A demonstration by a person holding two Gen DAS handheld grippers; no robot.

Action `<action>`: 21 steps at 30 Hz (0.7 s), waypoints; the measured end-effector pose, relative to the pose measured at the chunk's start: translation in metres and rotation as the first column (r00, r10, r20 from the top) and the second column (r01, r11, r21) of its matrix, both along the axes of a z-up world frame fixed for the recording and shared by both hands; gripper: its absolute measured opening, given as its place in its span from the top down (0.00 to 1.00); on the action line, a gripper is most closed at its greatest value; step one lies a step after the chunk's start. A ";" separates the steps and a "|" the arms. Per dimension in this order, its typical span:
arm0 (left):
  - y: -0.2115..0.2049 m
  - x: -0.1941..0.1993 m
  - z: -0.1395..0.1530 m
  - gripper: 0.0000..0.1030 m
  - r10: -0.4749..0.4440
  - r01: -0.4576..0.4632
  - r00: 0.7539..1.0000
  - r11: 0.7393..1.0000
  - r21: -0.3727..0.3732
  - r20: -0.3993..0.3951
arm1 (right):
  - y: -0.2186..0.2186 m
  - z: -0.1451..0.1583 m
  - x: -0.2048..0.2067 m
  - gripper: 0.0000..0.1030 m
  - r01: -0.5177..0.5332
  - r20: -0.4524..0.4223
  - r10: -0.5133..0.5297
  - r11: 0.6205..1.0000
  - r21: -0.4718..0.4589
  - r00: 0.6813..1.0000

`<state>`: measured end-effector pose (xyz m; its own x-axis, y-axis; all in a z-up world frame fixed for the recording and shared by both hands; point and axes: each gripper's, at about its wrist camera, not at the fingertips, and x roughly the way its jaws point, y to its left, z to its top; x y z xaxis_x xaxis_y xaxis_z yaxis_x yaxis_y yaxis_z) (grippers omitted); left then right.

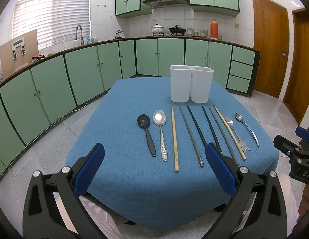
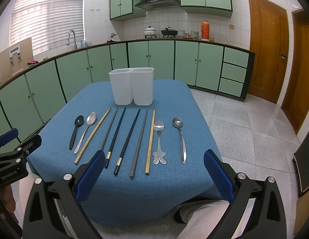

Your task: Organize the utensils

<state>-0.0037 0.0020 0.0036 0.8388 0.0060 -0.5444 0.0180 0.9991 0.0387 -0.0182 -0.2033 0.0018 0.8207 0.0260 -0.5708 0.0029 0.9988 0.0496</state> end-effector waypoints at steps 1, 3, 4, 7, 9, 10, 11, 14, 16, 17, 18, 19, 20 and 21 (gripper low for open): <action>0.000 0.000 0.000 0.05 -0.001 0.001 1.000 1.000 0.000 0.000 | 0.000 0.000 0.000 0.06 0.000 0.000 0.000 1.000 0.001 1.000; 0.000 0.000 0.000 0.05 0.000 0.000 1.000 1.000 0.000 0.000 | 0.000 0.000 0.000 0.06 -0.001 0.000 0.001 1.000 0.001 1.000; 0.000 0.000 0.000 0.05 0.000 0.000 1.000 1.000 0.000 -0.002 | 0.000 0.000 0.000 0.06 -0.001 0.000 0.001 1.000 0.001 1.000; 0.005 0.000 0.000 0.05 0.001 -0.001 1.000 1.000 0.000 -0.005 | 0.000 -0.001 0.001 0.06 -0.003 -0.001 0.003 1.000 0.003 1.000; 0.008 0.002 -0.001 0.05 0.008 -0.008 1.000 1.000 0.002 -0.006 | -0.001 -0.002 0.004 0.06 -0.005 -0.005 0.005 1.000 0.005 1.000; 0.011 0.004 -0.002 0.05 0.012 -0.012 1.000 1.000 0.001 -0.009 | 0.000 -0.001 0.004 0.06 -0.005 -0.007 0.005 1.000 0.004 1.000; 0.015 0.006 -0.003 0.05 0.021 -0.021 1.000 1.000 0.000 -0.012 | -0.001 -0.001 0.006 0.06 -0.004 -0.008 0.004 1.000 0.003 1.000; 0.029 0.021 -0.007 0.05 0.056 -0.057 0.998 0.998 -0.002 -0.033 | -0.009 -0.002 0.017 0.06 0.007 -0.011 -0.007 1.000 0.006 1.000; 0.038 0.034 -0.012 0.05 0.085 -0.085 0.995 0.996 -0.006 -0.051 | -0.013 -0.004 0.025 0.06 0.012 -0.016 -0.012 1.000 0.009 1.000; 0.042 0.041 -0.014 0.05 0.098 -0.099 0.993 0.995 -0.004 -0.060 | -0.016 -0.004 0.032 0.06 0.015 -0.020 -0.015 1.000 0.013 1.000; 0.046 0.047 -0.015 0.05 0.107 -0.107 0.992 0.994 -0.003 -0.067 | -0.020 -0.007 0.040 0.06 0.018 -0.023 -0.018 1.000 0.016 1.000; 0.050 0.054 -0.016 0.05 0.115 -0.115 0.991 0.993 0.001 -0.075 | -0.022 -0.007 0.044 0.06 0.017 -0.023 -0.017 1.000 0.017 1.000; 0.054 0.063 -0.017 0.05 0.128 -0.128 0.988 0.992 0.005 -0.085 | -0.024 -0.008 0.052 0.06 0.010 -0.024 -0.009 1.000 0.018 1.000; 0.057 0.071 -0.018 0.05 0.138 -0.138 0.986 0.990 0.007 -0.095 | -0.026 -0.008 0.057 0.06 0.007 -0.026 -0.006 1.000 0.015 1.000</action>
